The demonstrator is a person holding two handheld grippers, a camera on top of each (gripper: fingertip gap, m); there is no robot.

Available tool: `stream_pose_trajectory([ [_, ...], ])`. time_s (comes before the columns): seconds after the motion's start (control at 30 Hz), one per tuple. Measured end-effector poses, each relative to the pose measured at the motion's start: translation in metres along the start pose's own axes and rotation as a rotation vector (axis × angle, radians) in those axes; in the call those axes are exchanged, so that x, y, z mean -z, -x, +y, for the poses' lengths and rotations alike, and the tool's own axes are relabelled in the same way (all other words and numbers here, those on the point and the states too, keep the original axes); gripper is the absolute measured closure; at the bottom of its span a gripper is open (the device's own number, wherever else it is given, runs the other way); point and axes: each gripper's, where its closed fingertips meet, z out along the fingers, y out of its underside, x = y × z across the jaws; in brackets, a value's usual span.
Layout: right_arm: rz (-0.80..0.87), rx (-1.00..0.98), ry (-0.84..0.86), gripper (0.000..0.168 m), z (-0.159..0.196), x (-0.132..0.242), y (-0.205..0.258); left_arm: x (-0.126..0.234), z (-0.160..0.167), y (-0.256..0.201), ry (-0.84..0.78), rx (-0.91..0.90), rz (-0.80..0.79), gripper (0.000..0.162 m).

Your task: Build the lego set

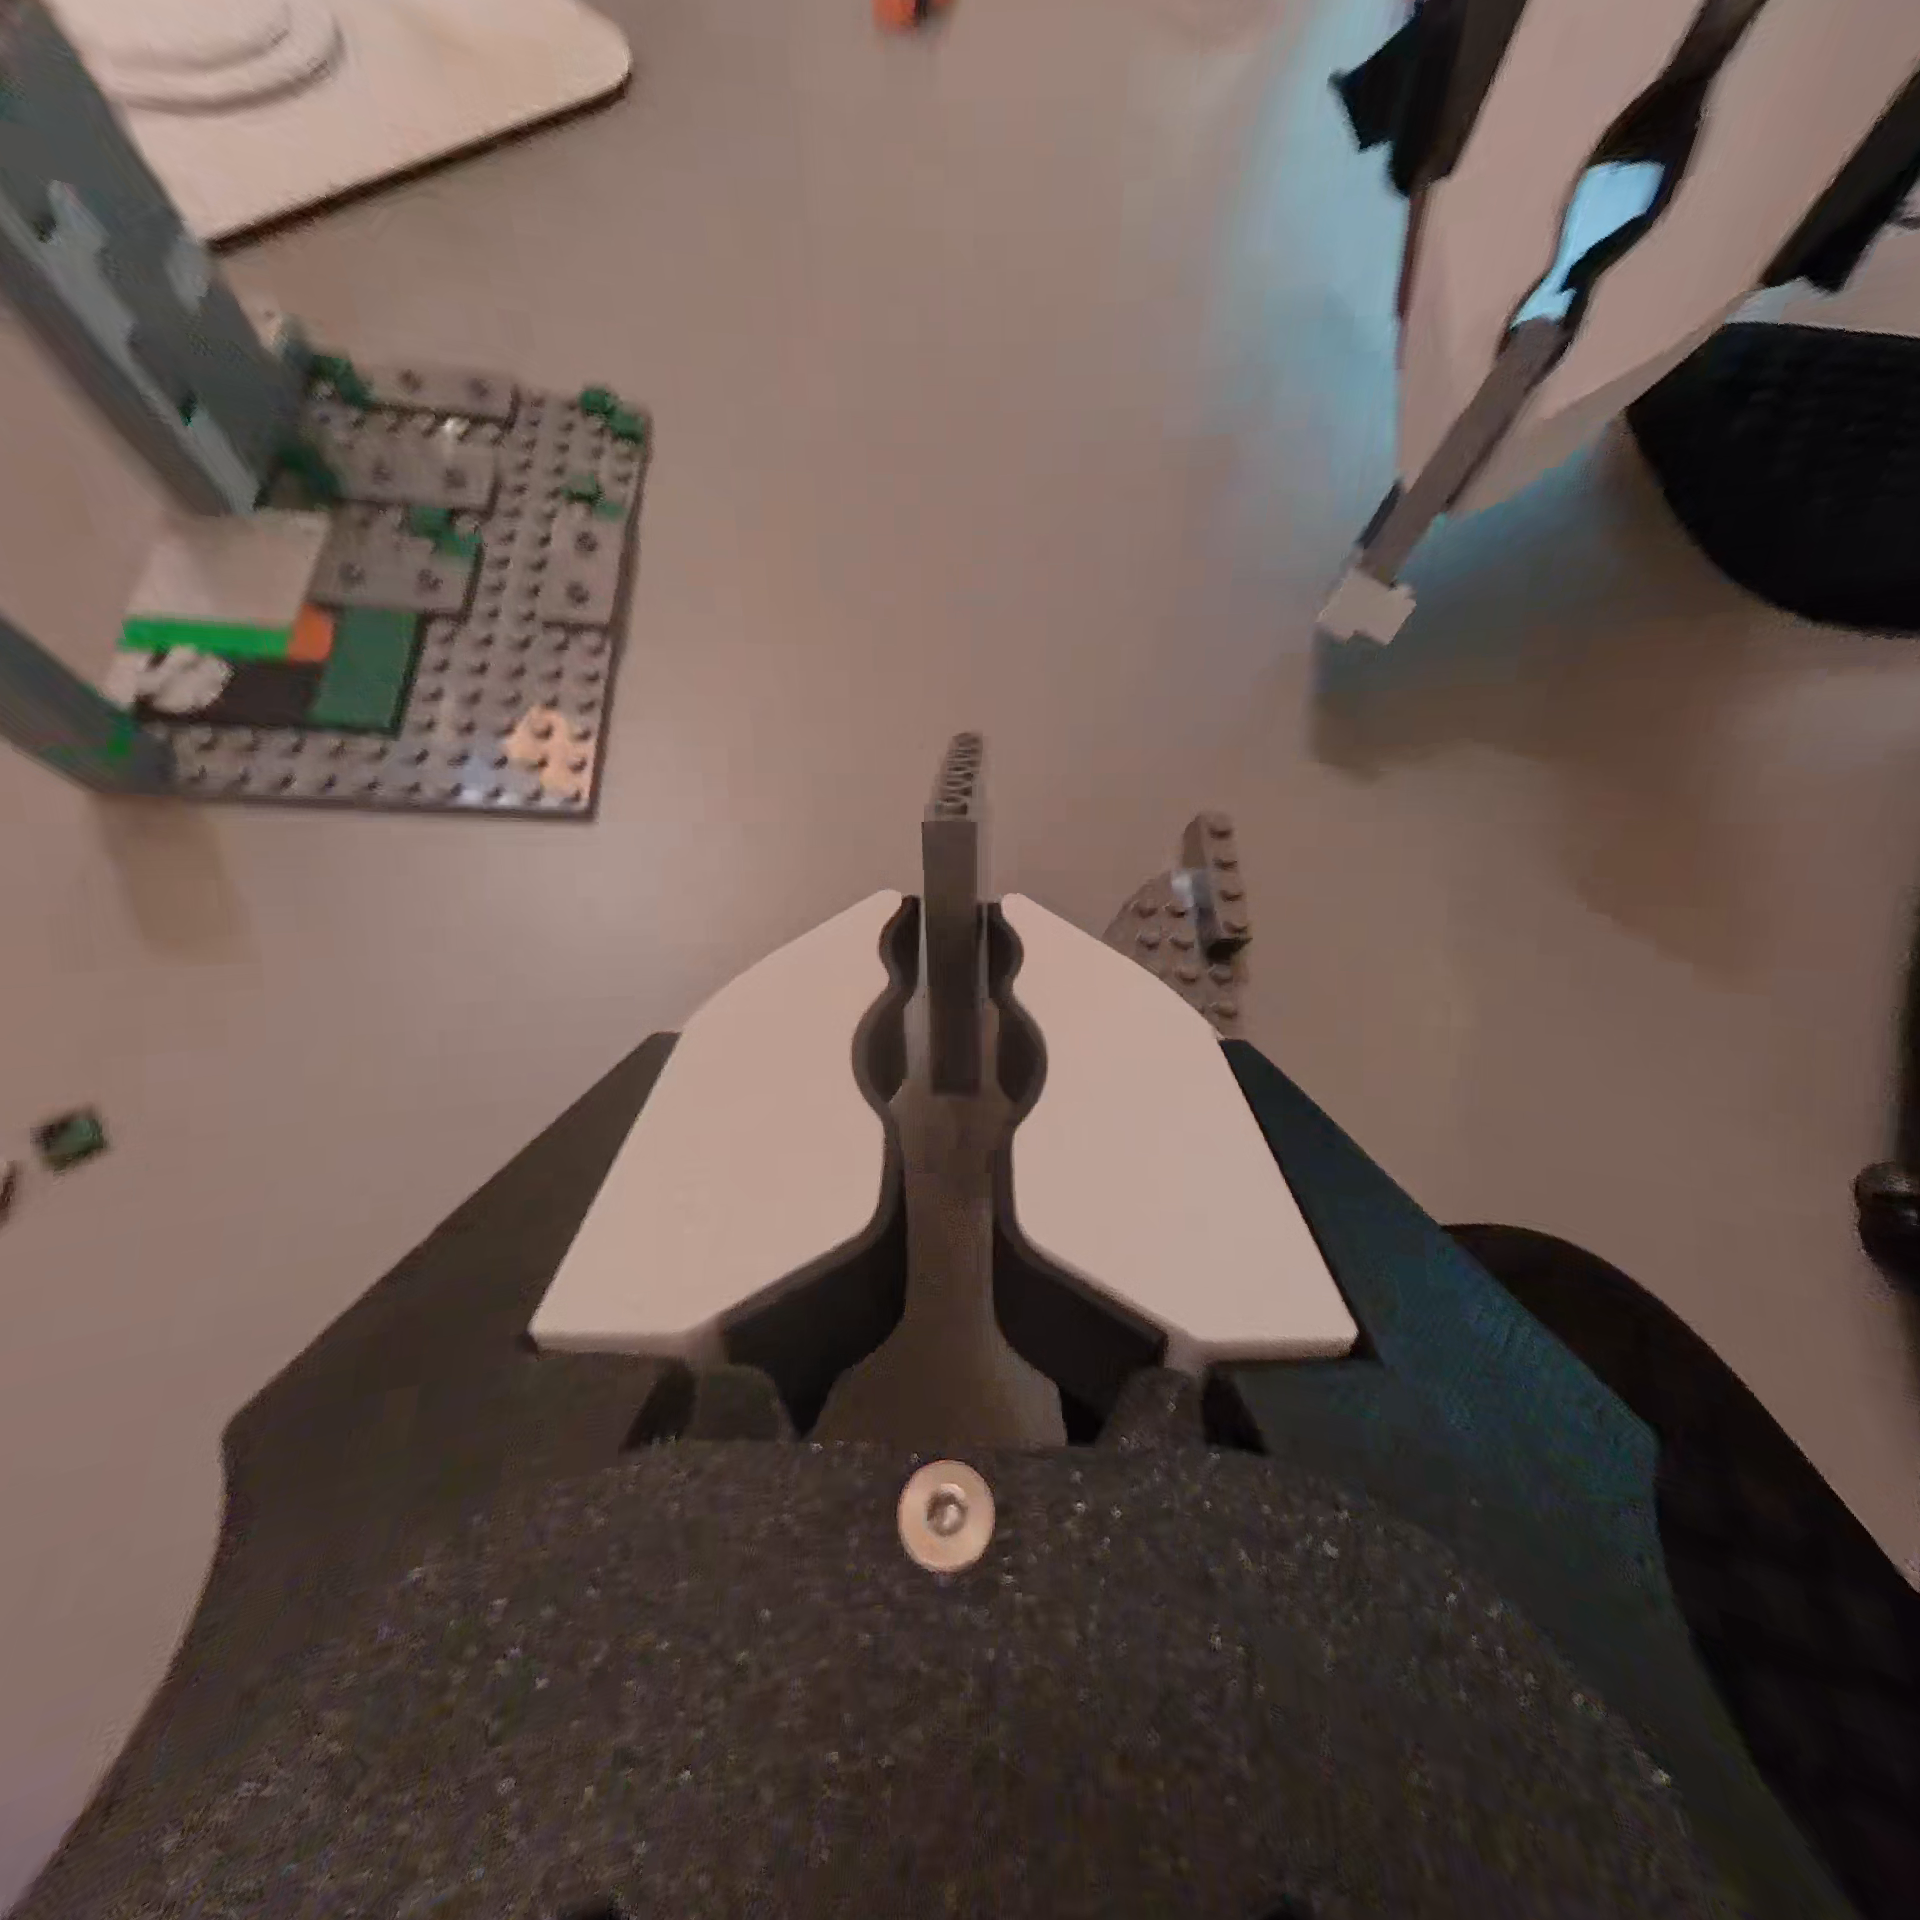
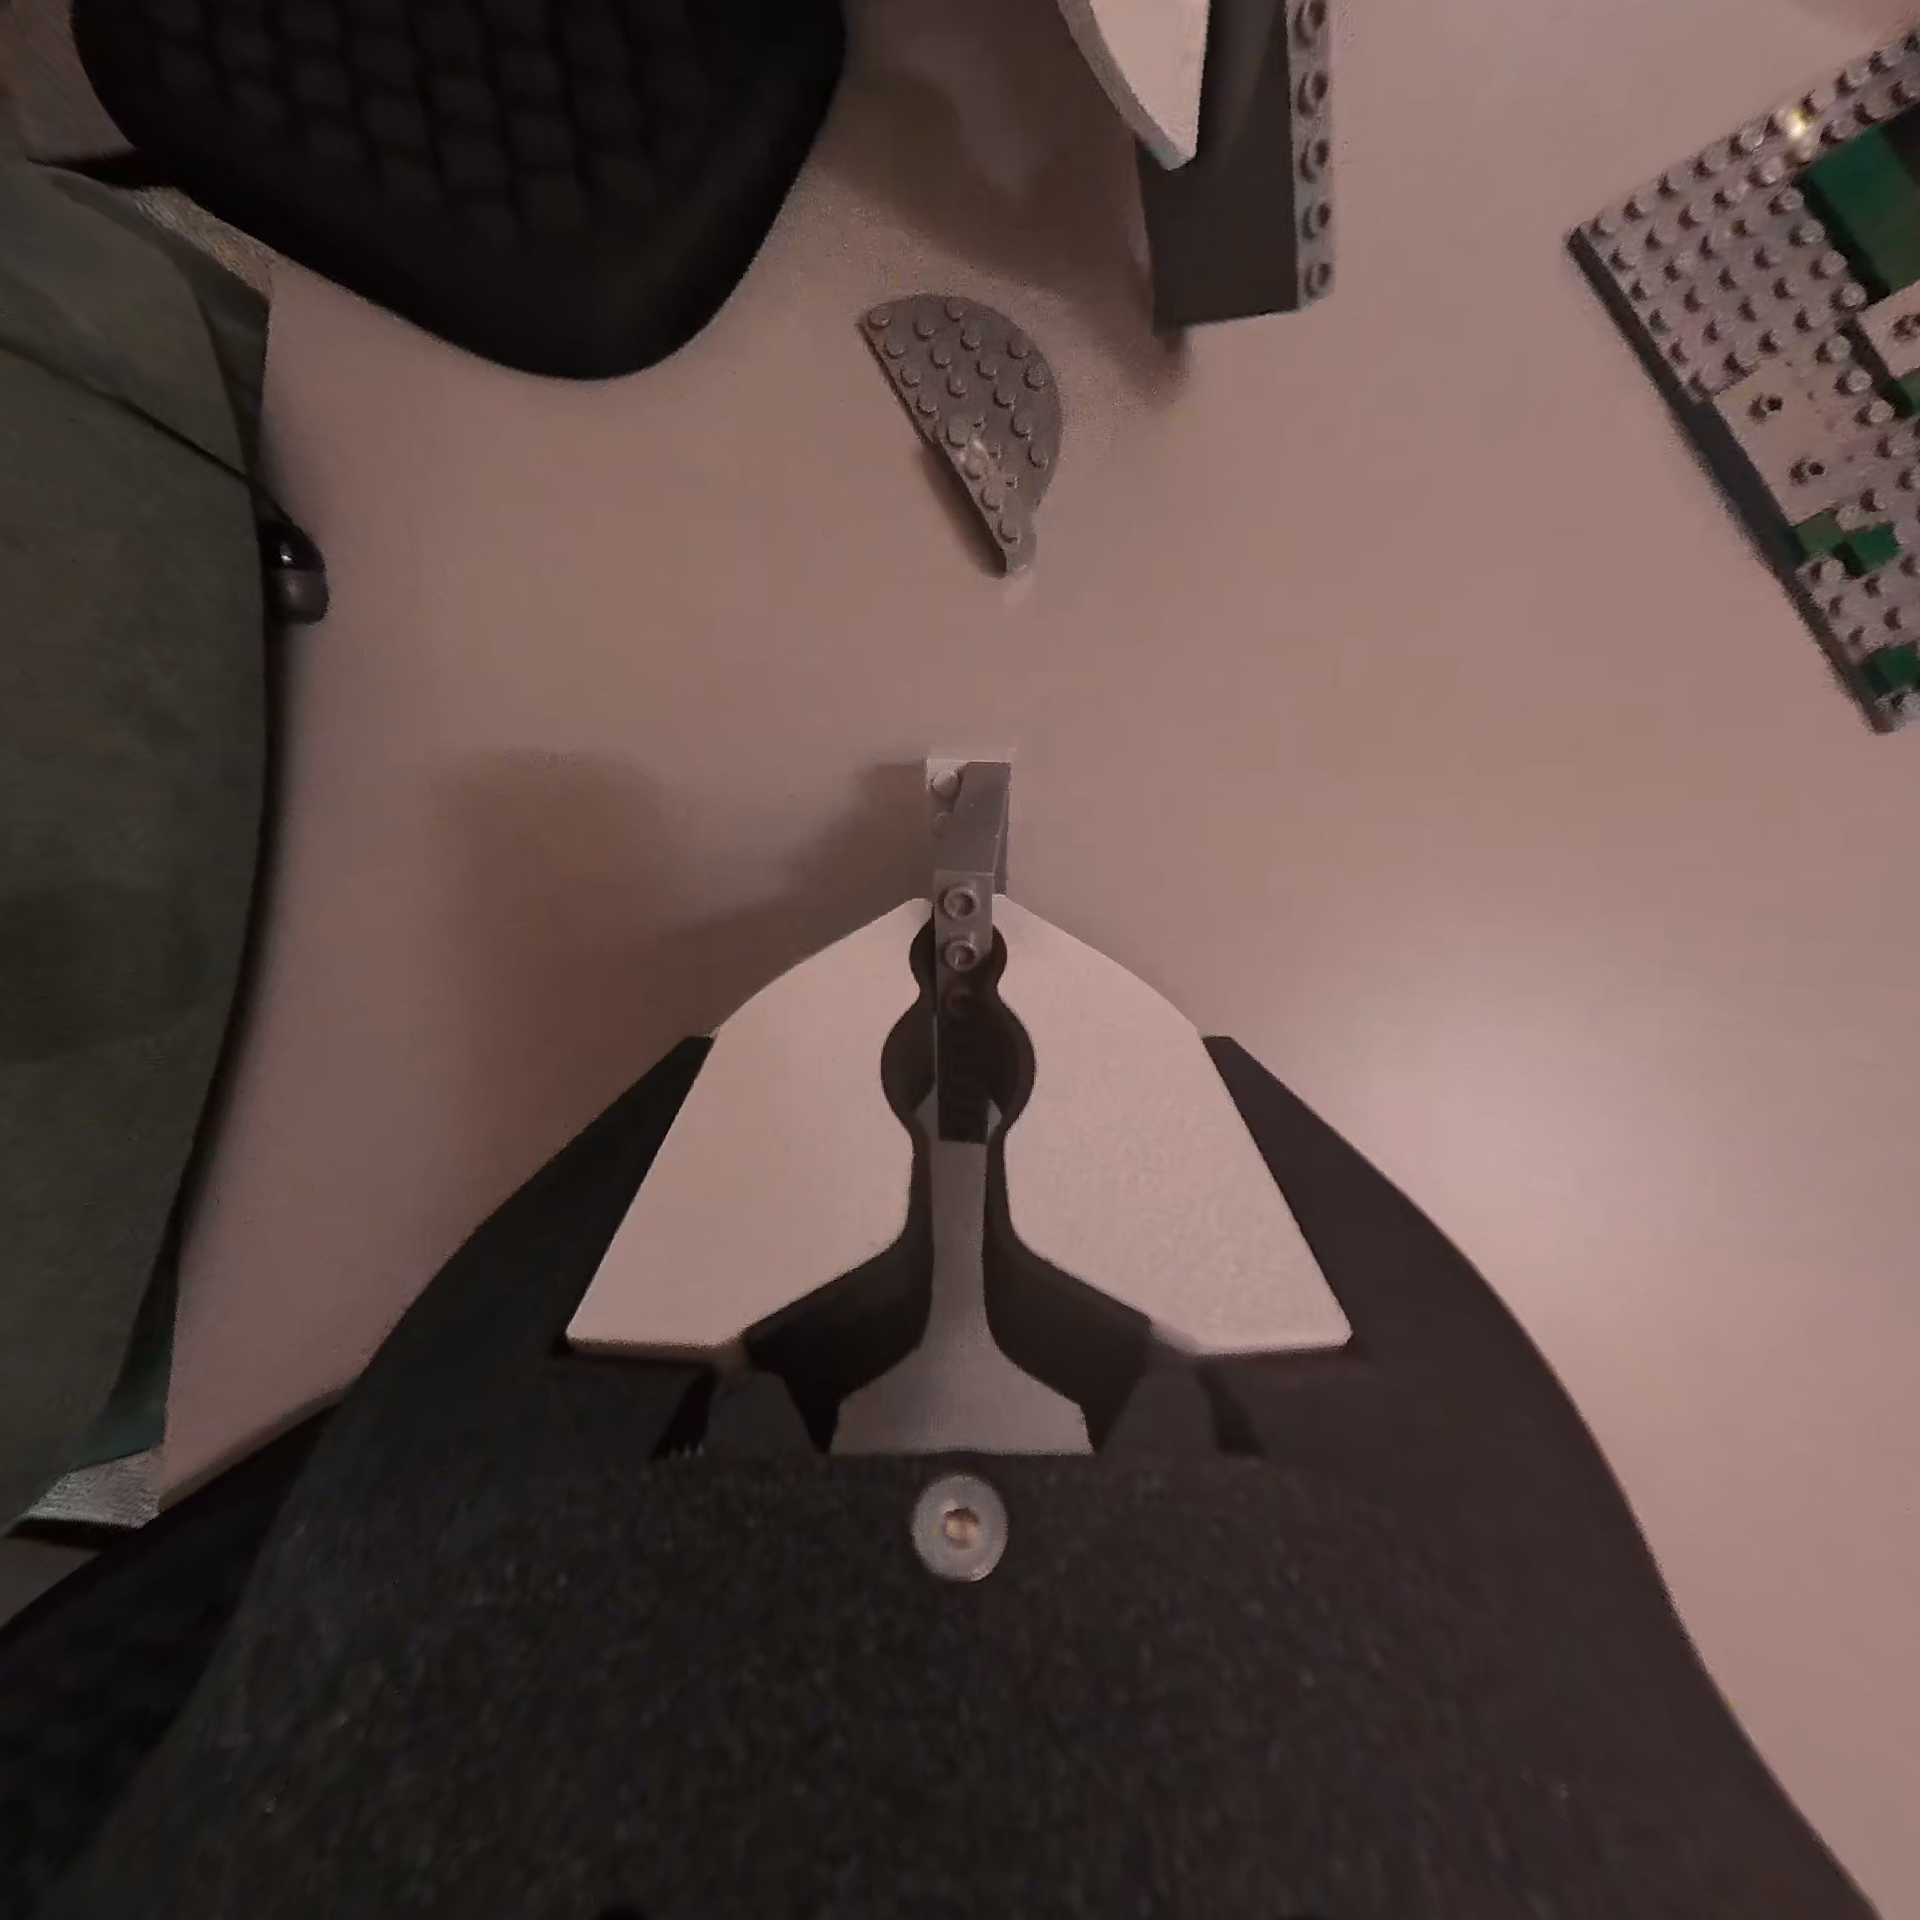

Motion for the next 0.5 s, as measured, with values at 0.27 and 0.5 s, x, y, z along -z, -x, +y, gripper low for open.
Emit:
stream_pose_trajectory([
  [0.27, -0.012, 0.102, 0.053, 0.166, -0.029, -0.011, -0.004, 0.012, 0.007, 0.006, -0.011, 0.024, -0.089, 0.115],
  [0.5, -0.050, 0.157, 0.123, 0.166, -0.046, -0.027, -0.011, 0.045, -0.007, 0.013, -0.063, -0.082, -0.309, 0.112],
])
